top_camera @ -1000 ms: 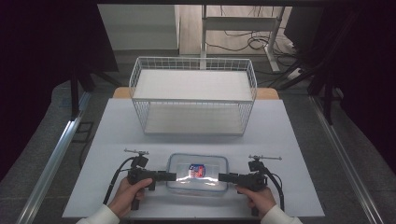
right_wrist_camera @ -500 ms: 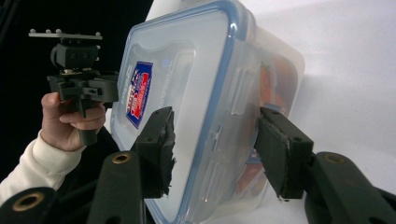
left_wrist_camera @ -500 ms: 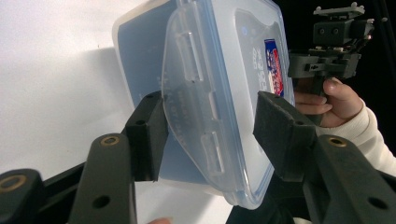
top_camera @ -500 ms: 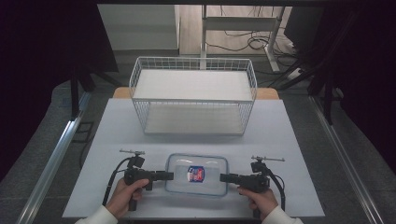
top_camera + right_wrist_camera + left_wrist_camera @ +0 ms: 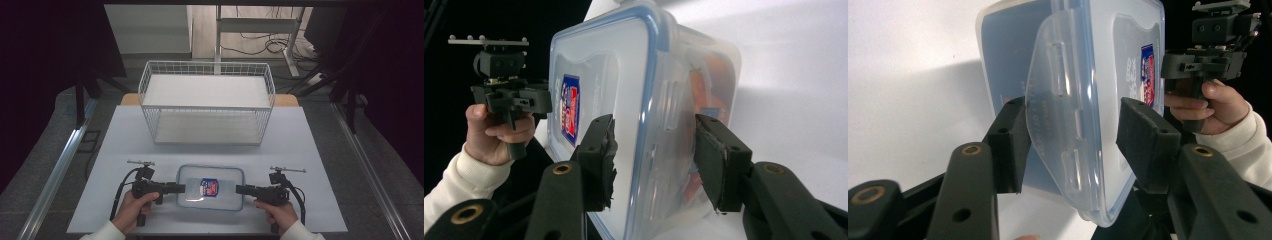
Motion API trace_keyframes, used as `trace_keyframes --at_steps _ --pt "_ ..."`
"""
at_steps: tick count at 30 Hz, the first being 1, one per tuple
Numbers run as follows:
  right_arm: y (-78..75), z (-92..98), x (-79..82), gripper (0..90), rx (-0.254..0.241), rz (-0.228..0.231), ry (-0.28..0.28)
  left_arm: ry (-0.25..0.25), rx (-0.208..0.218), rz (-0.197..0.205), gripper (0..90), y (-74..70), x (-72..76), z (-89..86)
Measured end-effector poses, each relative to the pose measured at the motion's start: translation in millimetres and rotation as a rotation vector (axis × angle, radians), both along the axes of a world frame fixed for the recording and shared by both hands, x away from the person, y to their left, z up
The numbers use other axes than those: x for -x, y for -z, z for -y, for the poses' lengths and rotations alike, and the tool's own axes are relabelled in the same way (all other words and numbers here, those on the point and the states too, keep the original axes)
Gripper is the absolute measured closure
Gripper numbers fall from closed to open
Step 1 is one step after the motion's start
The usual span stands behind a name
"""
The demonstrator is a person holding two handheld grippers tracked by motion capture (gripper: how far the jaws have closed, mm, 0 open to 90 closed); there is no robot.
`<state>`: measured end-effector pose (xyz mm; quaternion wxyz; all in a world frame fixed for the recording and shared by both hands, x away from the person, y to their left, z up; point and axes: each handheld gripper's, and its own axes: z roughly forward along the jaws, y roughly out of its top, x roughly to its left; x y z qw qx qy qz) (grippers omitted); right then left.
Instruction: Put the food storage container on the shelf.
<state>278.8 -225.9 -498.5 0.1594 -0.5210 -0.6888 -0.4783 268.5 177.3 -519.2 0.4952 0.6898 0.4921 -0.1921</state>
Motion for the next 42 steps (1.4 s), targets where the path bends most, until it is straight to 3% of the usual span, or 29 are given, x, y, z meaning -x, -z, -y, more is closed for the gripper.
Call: trace_keyframes --at_steps 16,25,31,42 --pt "-3.4 0.6 -3.2 53.6 0.002 0.014 0.008 -0.003 -0.01 0.017 50.9 -5.2 -1.9 0.6" --pt "-7.4 -2.5 -13.2 53.7 0.005 0.026 0.004 -0.012 -0.001 0.015 51.7 -7.8 -10.0 -3.0" --pt "-14.0 -5.0 -30.8 53.7 -0.003 0.042 0.005 -0.021 0.001 0.04 52.0 -17.6 -29.4 -6.7" --pt "-31.0 -15.3 -80.3 53.6 -0.008 0.098 -0.006 -0.034 0.007 0.091 52.3 -31.1 -73.9 -17.5"
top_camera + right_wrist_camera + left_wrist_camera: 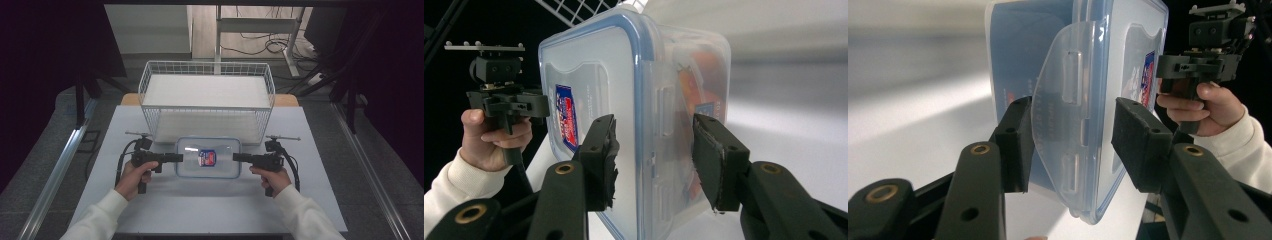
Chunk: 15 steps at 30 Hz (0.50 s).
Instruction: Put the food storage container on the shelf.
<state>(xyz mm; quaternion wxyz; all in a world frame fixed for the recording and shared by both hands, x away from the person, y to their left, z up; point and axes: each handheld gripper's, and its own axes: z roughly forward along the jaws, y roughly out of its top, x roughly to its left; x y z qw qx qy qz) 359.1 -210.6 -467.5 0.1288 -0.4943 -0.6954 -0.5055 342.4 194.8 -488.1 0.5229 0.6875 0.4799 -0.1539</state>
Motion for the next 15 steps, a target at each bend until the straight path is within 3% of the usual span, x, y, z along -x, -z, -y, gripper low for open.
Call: trace_keyframes --at_steps 8,15 --pt "-3.8 -6.4 -37.1 53.5 0.001 0.036 -0.003 -0.025 0.007 0.031 52.3 0.4 -29.2 -4.8" --pt "12.1 -5.4 -59.8 52.7 -0.011 0.02 0.011 -0.032 -0.011 0.018 52.3 12.7 -47.9 -1.4"
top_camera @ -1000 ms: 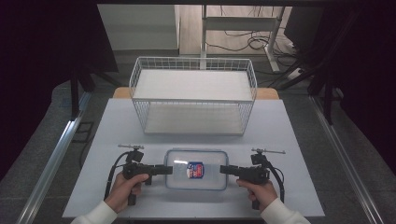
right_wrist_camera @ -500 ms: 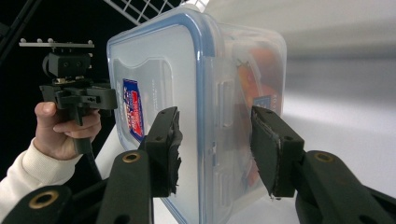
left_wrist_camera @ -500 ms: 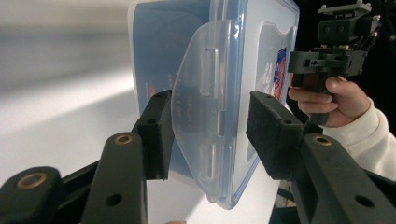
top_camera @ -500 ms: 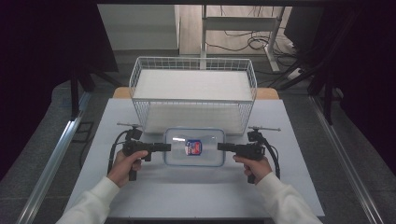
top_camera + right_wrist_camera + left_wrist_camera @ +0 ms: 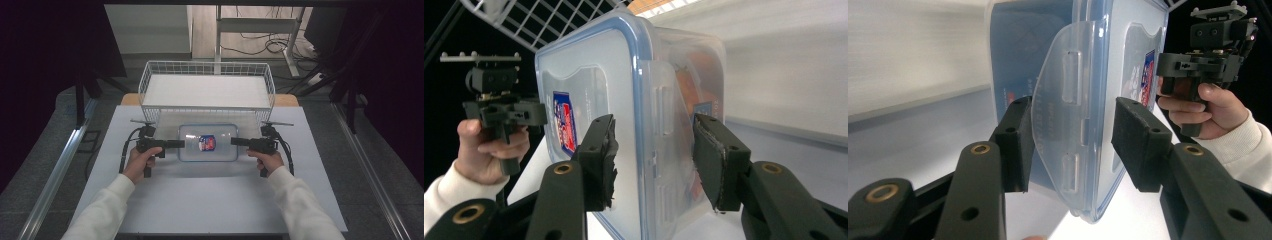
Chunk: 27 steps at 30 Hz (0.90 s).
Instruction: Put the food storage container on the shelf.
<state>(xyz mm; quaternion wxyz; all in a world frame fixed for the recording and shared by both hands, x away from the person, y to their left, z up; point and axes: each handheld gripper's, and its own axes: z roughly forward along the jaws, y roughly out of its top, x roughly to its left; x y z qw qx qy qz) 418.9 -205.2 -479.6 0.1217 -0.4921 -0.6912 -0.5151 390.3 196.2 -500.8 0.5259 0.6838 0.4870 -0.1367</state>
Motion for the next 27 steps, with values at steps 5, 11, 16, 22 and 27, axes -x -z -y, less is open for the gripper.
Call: trace_keyframes --at_steps 5,11,16,22,27 --pt "9.6 0.3 -7.5 52.3 -0.002 -0.017 0.025 -0.014 0.01 -0.019 52.3 9.5 -6.6 1.0" --pt "16.0 -1.1 -11.2 51.8 0.009 -0.048 0.041 -0.038 0.02 -0.053 51.3 17.5 -11.6 1.9" --pt "16.8 -2.4 -16.4 51.1 0.002 -0.067 0.067 -0.074 0.053 -0.083 50.2 22.0 -16.1 2.0" --pt "16.9 -6.0 -15.5 50.4 0.006 -0.071 0.109 -0.093 0.079 -0.093 49.5 25.3 -18.0 1.4" --pt "16.3 -10.0 -13.5 47.9 0.057 -0.041 0.148 -0.119 0.082 -0.098 47.0 28.5 -20.3 3.2"
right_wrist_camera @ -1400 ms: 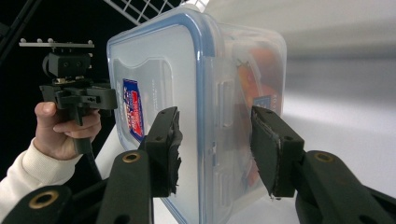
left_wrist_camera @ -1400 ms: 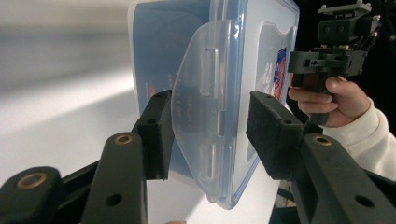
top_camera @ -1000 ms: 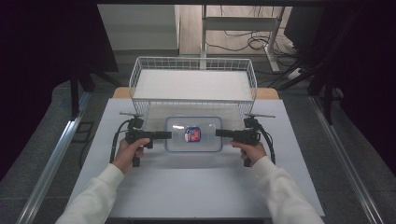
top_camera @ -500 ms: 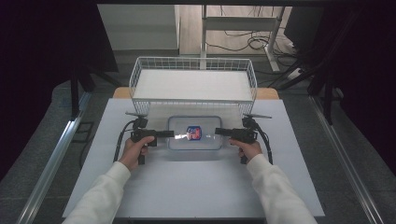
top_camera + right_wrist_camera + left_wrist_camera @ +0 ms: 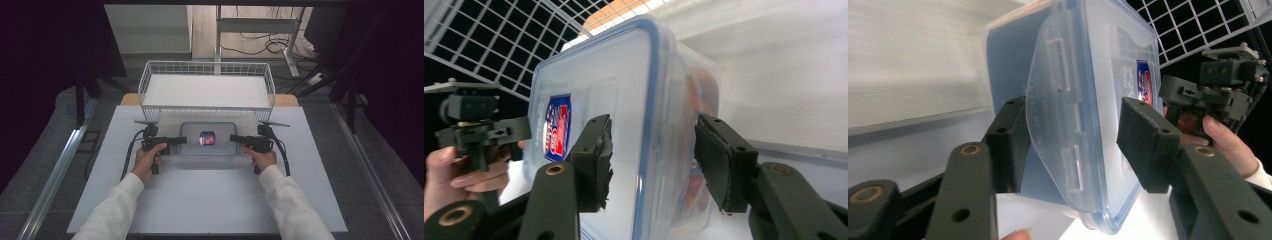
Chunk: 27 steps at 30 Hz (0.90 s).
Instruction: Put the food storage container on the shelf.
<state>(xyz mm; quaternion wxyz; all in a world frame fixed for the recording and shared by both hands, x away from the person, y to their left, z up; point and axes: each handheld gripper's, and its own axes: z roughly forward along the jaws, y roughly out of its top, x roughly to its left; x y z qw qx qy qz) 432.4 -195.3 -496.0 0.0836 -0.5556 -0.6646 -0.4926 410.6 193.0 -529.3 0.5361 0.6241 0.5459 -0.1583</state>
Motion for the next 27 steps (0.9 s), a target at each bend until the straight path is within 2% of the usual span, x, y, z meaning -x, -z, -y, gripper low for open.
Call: trace_keyframes --at_steps 3,5,7,11,13,16,18,21,22,25,27 --pt "-0.1 -2.3 1.0 46.4 0.008 0.009 0.021 0.001 0.0 0.005 47.1 0.3 0.1 0.3" --pt "-0.5 -4.2 2.3 42.4 0.017 0.013 0.034 -0.004 -0.004 0.004 45.7 -0.3 0.9 1.0" --pt "-2.2 -4.8 4.3 38.7 0.026 0.029 0.046 -0.006 -0.008 0.01 39.3 -1.3 2.1 0.6" --pt "-11.4 -2.8 12.0 33.4 0.055 0.072 0.056 -0.006 -0.055 0.043 29.9 -7.1 9.4 0.8" --pt "-17.5 -1.9 19.0 31.3 0.097 0.108 0.045 -0.018 -0.089 0.068 28.5 -12.6 17.9 1.1" --pt "-26.7 2.8 33.9 31.7 0.111 0.154 0.035 -0.025 -0.115 0.095 26.4 -18.6 30.0 0.1" --pt "-30.9 5.7 43.5 33.9 0.128 0.178 0.021 -0.017 -0.166 0.138 25.9 -23.2 41.8 0.1" --pt "-36.9 7.0 63.5 39.3 0.22 0.272 -0.029 0.011 -0.226 0.2 25.3 -28.8 64.2 2.4" --pt "-37.9 6.5 71.7 41.3 0.249 0.3 -0.054 0.015 -0.236 0.212 25.3 -29.6 69.2 3.2" --pt "-37.4 5.0 87.4 48.2 0.292 0.351 -0.099 0.043 -0.264 0.25 25.6 -31.2 89.0 6.7" --pt "-35.1 3.0 97.4 54.2 0.32 0.379 -0.125 0.058 -0.273 0.261 25.6 -31.4 98.2 8.8"
